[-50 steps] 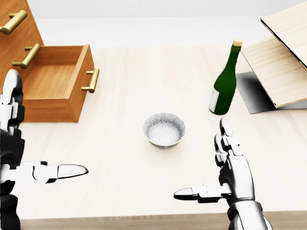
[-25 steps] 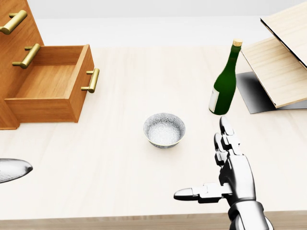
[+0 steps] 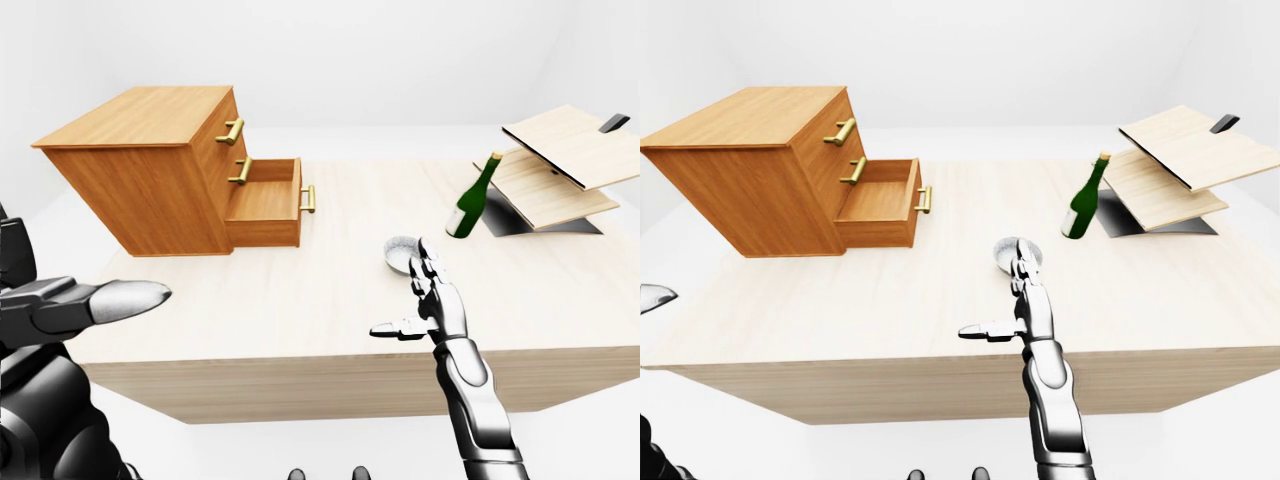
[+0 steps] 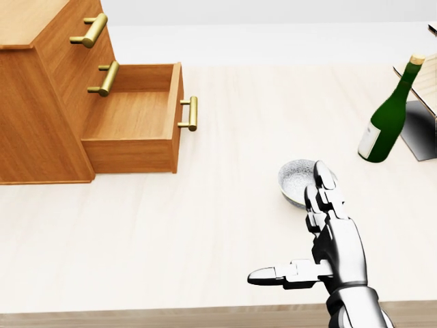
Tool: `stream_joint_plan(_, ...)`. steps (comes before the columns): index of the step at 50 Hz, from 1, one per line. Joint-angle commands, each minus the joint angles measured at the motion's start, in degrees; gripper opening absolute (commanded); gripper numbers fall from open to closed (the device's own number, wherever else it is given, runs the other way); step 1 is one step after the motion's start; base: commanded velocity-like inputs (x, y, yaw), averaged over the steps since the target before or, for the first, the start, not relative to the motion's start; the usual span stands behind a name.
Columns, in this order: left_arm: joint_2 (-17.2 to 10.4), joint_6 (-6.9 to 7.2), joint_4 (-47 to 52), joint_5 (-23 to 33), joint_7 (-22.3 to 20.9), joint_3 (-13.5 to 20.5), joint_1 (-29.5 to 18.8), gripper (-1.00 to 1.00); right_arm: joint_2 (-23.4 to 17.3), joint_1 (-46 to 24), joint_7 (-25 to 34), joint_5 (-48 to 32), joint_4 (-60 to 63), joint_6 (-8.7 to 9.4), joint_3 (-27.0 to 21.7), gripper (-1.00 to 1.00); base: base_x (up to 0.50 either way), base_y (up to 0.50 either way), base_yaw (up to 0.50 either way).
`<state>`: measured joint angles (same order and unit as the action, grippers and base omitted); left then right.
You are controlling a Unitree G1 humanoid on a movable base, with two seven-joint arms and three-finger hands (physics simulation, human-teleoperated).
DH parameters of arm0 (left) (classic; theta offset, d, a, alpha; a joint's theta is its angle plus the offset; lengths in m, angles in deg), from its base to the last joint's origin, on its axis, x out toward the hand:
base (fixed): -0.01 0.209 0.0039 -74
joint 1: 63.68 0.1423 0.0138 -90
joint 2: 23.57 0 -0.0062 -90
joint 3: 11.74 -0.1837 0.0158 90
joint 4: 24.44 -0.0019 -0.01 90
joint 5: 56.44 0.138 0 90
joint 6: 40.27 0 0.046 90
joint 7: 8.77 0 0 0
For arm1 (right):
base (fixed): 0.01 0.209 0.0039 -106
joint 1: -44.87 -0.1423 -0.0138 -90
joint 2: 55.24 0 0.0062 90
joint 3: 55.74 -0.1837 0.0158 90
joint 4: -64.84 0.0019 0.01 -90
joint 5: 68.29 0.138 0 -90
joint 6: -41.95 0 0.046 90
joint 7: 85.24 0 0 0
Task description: Put the bowl on top of the cabinet.
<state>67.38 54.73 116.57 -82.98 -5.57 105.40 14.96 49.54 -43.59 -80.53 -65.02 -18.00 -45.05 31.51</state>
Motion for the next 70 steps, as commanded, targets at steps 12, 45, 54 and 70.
stream_joint_plan(12, -9.3, 0.0, -2.9, -9.8, 4.3, 9.6, -2.6, 0.98, 0.1, -0.1, -0.3, 0.2, 0.4, -0.5, 0.0, 1.0, 0.0, 0.0, 0.0)
stream_joint_plan(45, -11.1, 0.0, -3.3, -12.4, 6.3, 9.8, -1.8, 0.98, 0.0, 0.0, 0.1, 2.4, 3.3, 1.18, -0.8, 1.0, 0.0, 0.2, 0.0)
stream_joint_plan(54, -11.3, 0.0, -3.3, -12.9, 6.5, 10.1, -1.9, 0.98, 0.1, 0.1, 0.0, 2.0, 3.1, 0.43, -0.5, 1.0, 0.0, 0.5, 0.0)
stream_joint_plan(70, -11.7, 0.0, -3.4, -13.4, 6.8, 10.3, -2.0, 0.98, 0.1, -0.1, -0.9, 3.1, 4.3, 0.21, -1.1, 1.0, 0.08, 0.13, 0.0)
